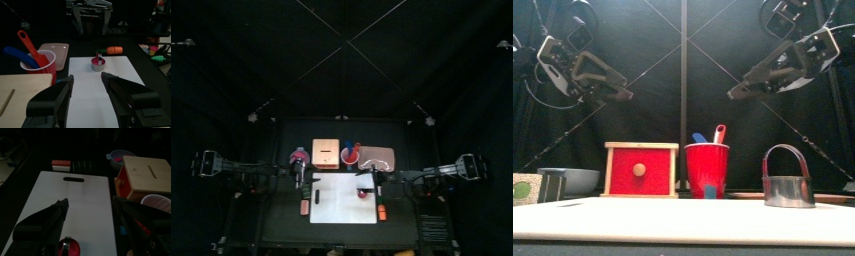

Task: Get the cutter from the drawer then cut the dough then place the extra dough in the bowl
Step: Place the extra dough in the bowl

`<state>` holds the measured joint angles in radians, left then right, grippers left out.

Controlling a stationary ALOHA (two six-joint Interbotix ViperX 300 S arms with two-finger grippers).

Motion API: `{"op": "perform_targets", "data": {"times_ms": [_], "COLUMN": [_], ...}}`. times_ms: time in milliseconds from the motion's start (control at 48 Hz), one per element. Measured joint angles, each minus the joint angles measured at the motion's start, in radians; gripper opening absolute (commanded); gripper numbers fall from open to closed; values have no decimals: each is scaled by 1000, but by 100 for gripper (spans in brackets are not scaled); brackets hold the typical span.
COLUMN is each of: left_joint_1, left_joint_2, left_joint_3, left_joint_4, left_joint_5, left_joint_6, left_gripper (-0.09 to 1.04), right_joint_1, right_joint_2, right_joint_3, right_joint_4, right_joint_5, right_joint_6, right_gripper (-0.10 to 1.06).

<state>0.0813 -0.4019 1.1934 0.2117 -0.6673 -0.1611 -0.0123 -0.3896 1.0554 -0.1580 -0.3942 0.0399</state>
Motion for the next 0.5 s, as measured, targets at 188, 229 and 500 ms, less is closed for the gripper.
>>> {"op": "perform_targets", "data": {"times_ms": [188,229,500], "left_joint_1": [-6,-6,-5], "left_joint_2": [37,37,38], "left_joint_3": [0,0,0], "left_joint_4": [-2,-2,-3], "left_joint_5": [-35,-37,-38], "left_joint_6": [2,3,2], "left_gripper": [85,85,85], "right_joint_1": [0,0,-6], "right_joint_2": [11,12,12], "right_joint_3": [15,17,23], "right_joint_4": [3,3,3], "right_joint_5": [-35,-41,-46], "right_joint_6": [0,0,0], "right_gripper": [100,100,100]}}
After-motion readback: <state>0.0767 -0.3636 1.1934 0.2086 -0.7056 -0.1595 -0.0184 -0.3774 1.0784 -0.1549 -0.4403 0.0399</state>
